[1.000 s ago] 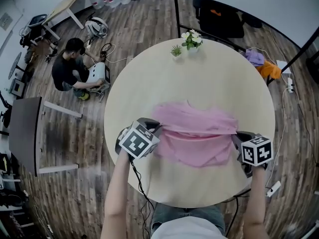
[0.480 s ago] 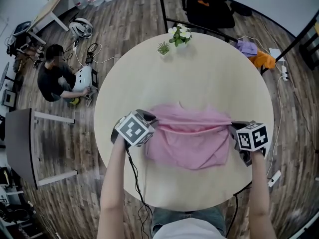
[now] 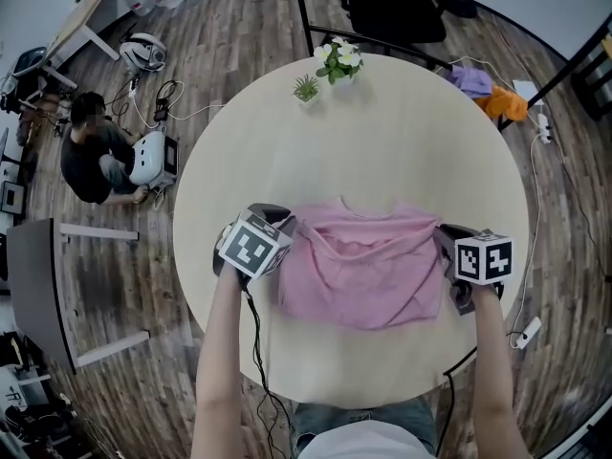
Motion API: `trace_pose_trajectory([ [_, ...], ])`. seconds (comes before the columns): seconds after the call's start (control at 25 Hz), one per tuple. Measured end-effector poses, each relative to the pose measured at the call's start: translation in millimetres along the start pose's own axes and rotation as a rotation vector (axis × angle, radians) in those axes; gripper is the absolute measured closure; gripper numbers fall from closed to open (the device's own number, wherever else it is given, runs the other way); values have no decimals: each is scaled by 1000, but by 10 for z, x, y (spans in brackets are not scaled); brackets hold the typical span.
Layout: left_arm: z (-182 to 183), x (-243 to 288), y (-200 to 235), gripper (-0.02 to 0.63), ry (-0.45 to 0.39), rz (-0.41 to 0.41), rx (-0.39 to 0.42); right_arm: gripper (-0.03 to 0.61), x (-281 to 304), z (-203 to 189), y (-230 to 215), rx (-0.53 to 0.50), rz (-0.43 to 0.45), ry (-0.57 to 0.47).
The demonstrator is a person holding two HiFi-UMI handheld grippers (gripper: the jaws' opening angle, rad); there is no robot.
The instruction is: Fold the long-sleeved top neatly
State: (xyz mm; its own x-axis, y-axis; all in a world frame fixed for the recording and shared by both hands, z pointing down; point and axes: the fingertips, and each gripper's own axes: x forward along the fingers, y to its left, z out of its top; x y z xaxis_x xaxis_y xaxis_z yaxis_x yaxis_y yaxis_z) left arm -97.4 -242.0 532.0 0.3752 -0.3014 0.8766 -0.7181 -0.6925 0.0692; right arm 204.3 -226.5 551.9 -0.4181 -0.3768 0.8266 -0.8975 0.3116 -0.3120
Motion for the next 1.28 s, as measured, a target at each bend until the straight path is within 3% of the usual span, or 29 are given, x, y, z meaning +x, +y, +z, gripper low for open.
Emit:
trace_pose_trajectory([
  [0.16,-73,21,-46,564,-17,6,-7,453,-105,157,-41,33,-5,-107],
  [0.32,-134,42,-134,564,-37,-1,-36,426,-178,155,-10,-26,8,-150],
  [0.4,-125,40,-183,559,-73,-14,-51,391,-161,87,22,-67,15,-147],
  [0.52,-84,76,-279,466,-123,-35,-49,379,-80,-76,24,-115,5,-101],
  [0.6,-91,150,-300,450,-121,-19,-28,377,-2,-152,21,-141,-2,-68],
  [0.8,-153,388,-386,450,-68,-19,-15,387,198,-194,2,-159,-23,-20],
  [1.0,-189,521,-392,530,-42,25,-28,507,253,-239,-40,-152,-63,-4],
  [1.28,-31,160,-294,574,-172,29,-110,518,-220,-48,15,-104,-95,-142],
])
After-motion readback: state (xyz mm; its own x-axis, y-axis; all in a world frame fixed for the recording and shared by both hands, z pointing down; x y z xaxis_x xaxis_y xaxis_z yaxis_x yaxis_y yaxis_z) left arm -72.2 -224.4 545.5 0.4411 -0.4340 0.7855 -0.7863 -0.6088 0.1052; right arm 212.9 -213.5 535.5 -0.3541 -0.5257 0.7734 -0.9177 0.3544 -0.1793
